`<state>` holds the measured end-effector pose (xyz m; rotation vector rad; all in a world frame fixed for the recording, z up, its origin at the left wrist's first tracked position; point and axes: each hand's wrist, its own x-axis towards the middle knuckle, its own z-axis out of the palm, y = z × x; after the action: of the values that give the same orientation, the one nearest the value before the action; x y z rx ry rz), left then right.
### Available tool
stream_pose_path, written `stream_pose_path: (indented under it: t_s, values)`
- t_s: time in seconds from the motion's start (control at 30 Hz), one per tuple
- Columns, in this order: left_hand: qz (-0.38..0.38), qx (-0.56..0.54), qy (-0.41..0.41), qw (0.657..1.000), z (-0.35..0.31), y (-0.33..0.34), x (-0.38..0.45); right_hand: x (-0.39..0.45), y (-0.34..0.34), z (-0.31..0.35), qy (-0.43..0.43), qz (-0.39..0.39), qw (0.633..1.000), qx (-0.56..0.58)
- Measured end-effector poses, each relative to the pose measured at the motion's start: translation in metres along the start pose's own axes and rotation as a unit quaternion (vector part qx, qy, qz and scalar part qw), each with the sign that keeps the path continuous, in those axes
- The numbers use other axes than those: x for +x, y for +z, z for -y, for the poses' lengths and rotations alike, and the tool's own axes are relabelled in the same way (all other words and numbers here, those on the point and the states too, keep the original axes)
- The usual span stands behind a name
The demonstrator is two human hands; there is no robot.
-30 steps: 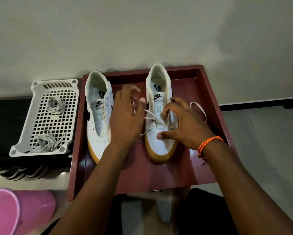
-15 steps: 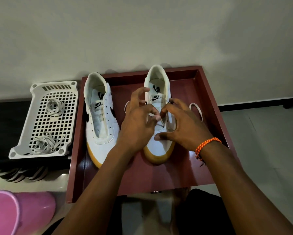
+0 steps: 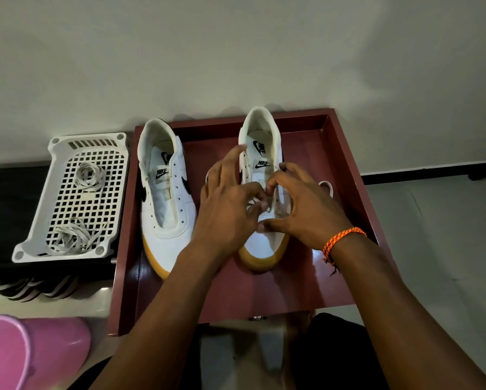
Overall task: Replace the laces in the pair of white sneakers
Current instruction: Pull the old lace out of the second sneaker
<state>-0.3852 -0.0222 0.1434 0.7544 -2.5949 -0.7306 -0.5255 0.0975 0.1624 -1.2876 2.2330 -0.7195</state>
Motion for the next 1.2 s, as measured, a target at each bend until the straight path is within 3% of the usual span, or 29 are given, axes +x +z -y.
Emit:
stream_pose_path:
  t_s: [0.13, 0.23, 0.33, 0.5, 0.63, 0.77, 0.87, 0.97, 1.03, 1.2]
  values:
    - [-0.045, -0.055, -0.009, 0.997, 0.003, 0.003, 0.007, 0.000, 0.000, -0.003, -0.002, -0.005, 1.000, -0.001]
    - [-0.142, -0.136, -0.054, 0.979, 0.016, -0.005, 0.017, 0.001, 0.002, -0.005, -0.008, -0.009, 1.000, 0.002]
    - [-0.187, -0.121, -0.062, 0.973, 0.028, -0.013, 0.019, 0.003, 0.002, -0.005, -0.010, -0.010, 1.000, 0.011]
    - [-0.054, -0.034, 0.025, 0.998, 0.010, -0.006, 0.006, 0.003, 0.001, -0.004, -0.014, -0.005, 1.000, 0.009]
    - [-0.005, 0.008, 0.015, 1.000, 0.004, 0.006, 0.002, 0.002, 0.001, -0.005, -0.017, -0.004, 1.000, 0.008]
    - [-0.055, -0.062, 0.001, 0.997, 0.004, 0.007, 0.008, 0.003, 0.002, -0.006, -0.017, -0.010, 1.000, 0.000]
    - [-0.156, -0.157, -0.020, 0.975, 0.013, -0.001, 0.017, 0.003, 0.001, -0.006, -0.014, -0.012, 1.000, 0.001]
    - [-0.203, -0.146, -0.061, 0.966, 0.026, -0.009, 0.021, 0.002, 0.001, -0.006, -0.006, -0.009, 1.000, 0.008]
    - [-0.174, -0.119, -0.036, 0.977, 0.027, -0.011, 0.018, 0.002, 0.001, -0.005, -0.008, -0.007, 1.000, 0.012]
    - [-0.012, 0.009, 0.025, 1.000, 0.008, 0.002, 0.003, 0.002, 0.001, -0.005, -0.014, -0.005, 1.000, 0.010]
